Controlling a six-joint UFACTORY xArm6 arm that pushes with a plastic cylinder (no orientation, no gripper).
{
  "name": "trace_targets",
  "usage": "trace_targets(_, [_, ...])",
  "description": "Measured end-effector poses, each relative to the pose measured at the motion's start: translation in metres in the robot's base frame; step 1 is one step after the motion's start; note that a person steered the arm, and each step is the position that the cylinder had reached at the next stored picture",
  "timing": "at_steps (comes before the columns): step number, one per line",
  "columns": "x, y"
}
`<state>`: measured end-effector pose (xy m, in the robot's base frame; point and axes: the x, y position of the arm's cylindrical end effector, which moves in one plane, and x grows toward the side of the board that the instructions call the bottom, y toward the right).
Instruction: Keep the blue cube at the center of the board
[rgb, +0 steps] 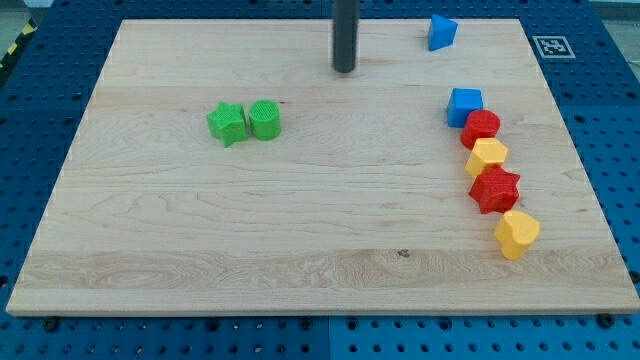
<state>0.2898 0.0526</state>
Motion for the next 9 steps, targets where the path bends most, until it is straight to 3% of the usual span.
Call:
trace_targets(1, [0.001,0.075])
trace_targets(2, [0.030,0.161])
trace_targets(3, [0.081,0.203])
trace_targets(5, [0.089,0.190])
trace_targets(9, [0.089,0.088])
